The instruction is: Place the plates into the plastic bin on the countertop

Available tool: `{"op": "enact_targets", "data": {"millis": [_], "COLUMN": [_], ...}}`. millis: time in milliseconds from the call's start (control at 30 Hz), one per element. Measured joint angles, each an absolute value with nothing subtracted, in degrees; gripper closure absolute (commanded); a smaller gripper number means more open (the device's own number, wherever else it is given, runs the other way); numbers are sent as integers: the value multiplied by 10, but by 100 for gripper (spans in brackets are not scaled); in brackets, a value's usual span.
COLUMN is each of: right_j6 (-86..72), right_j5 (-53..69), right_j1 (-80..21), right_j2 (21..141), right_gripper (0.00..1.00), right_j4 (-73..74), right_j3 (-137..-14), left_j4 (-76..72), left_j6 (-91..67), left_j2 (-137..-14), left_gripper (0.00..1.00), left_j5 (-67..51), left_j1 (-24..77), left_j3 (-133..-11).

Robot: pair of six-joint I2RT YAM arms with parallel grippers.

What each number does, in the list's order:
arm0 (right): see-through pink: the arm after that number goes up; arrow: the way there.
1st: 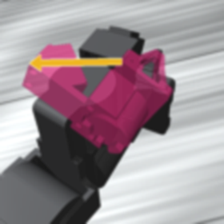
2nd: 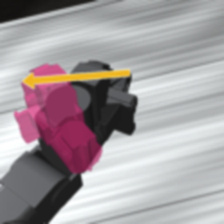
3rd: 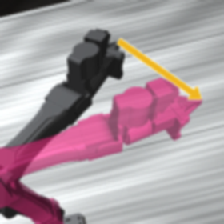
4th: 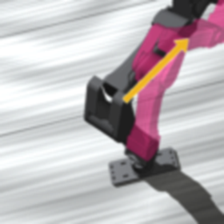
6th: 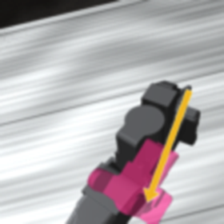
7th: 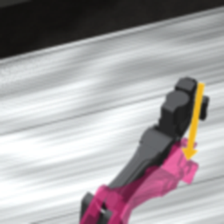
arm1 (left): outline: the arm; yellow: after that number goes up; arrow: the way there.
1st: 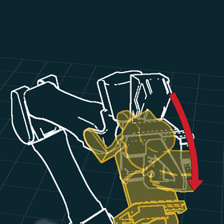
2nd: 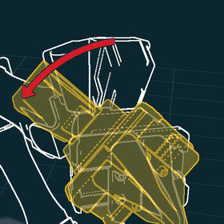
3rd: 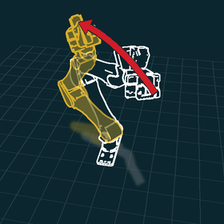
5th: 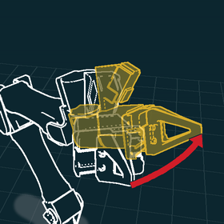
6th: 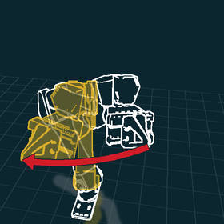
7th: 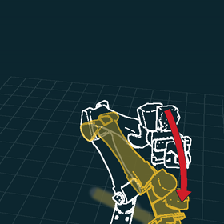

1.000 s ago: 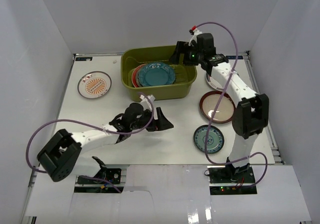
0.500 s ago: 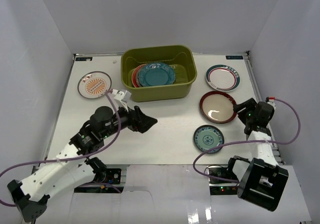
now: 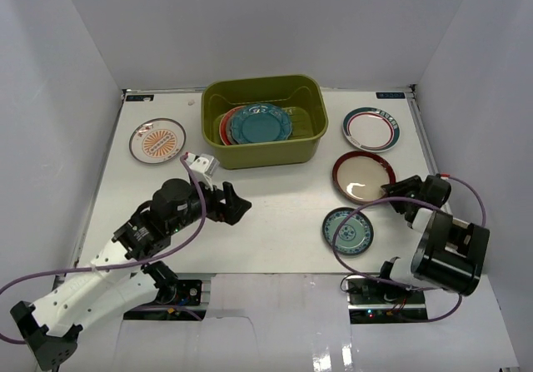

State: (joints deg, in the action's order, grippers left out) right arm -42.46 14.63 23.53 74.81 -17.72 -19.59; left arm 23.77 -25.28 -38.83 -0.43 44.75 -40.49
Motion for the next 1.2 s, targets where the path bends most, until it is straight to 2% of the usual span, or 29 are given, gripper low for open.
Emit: {"op": "enact_targets", "data": {"millis": [100,133,300,500,600,700,833,1000,1100,1200], "right_j6": [-452,-463,-482,-469,-472,-472,-439,-349,-309,-282], "right_j5": [177,183,180,128,133,133,117,135,151,152], "right_j1": [238,241,248,259,251,209,55,-149,-214,-233], "right_j2": [801,812,778,542,452,434,521,761,901,1017], "right_gripper": [81,92,92,92,92,92,92,92,92,92], "right_j4": [-248,-263,-294,-146,-98,-74,-71,-42,-2,58], "right_j3": [-192,-189,-151,-129,-168,-262,-461,-789,-938,-1041], "left_j4": [240,240,240,240,240,240,240,240,240,242], "left_j6": [-248,-246,-240,-240,-241,-244,-249,-258,-264,-272], "left_j2": [-379,-376,-371,-361,-350,-342,-341,-340,-336,-330], "left_gripper": [2,2,2,2,2,2,2,2,2,2], "left_j5": [-3,-3,1,18,30,40,43,53,67,81], "left_j1": [448,448,447,441,426,403,371,343,333,331], "left_j3": [-404,-404,-404,-404,-404,-404,-404,-403,-401,-400]}}
